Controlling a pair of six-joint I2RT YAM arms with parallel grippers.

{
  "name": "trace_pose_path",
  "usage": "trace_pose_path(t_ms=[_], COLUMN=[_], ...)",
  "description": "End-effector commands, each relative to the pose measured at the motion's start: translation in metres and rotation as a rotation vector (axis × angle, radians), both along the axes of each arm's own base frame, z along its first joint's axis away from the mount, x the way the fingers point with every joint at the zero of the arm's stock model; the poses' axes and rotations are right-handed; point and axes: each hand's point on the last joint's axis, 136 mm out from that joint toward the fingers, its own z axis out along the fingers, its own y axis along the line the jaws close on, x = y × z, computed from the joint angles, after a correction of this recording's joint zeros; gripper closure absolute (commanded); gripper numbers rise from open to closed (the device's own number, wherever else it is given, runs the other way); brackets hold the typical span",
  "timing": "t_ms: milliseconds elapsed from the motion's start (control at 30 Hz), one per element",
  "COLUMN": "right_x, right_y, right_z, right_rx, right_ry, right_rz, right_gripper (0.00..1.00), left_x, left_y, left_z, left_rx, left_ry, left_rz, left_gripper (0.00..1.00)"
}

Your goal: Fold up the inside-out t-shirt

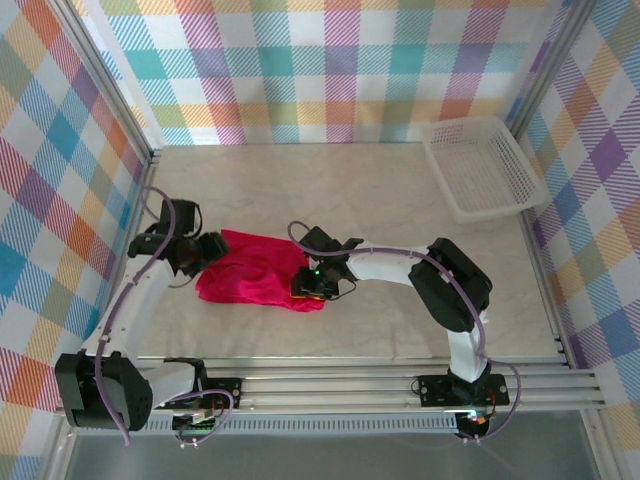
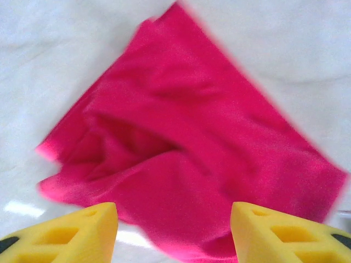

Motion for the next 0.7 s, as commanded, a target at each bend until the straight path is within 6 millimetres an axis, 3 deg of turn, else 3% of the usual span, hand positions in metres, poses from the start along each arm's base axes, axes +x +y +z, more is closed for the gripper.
trace_pose_path(t_ms=[0, 200, 467, 567, 667], right_x=[-0.018, -0.016, -0.015, -0.014, -0.013], right_y=[-0.032, -0.037, -0.04, -0.042, -0.045], right_z=[-0.047, -0.05, -0.047, -0.047, -0.05], right_rx=[-0.173, -0.198, -0.196, -0.188, -0.174], right_ry=[0.093, 0.091, 0.089, 0.094, 0.107], right_rz=[-0.01, -0.036, -0.043, -0.053, -0.07], right_gripper=[0.62, 0.62, 0.62, 0.62, 0.62], left_x=[0.009, 0.01, 0.01, 0.007, 0.004], left_y=[-0.042, -0.082, -0.086, -0.082, -0.079], left_z=[0.003, -0.039, -0.078, -0.086, -0.085], left_rx=[-0.084, 0.03, 0.209, 0.249, 0.262], left_ry=[0.029, 0.178, 0.322, 0.353, 0.357], left_rz=[-0.158, -0.306, -0.372, -0.373, -0.375], left_gripper=[0.47, 0.46, 0.49, 0.62, 0.94])
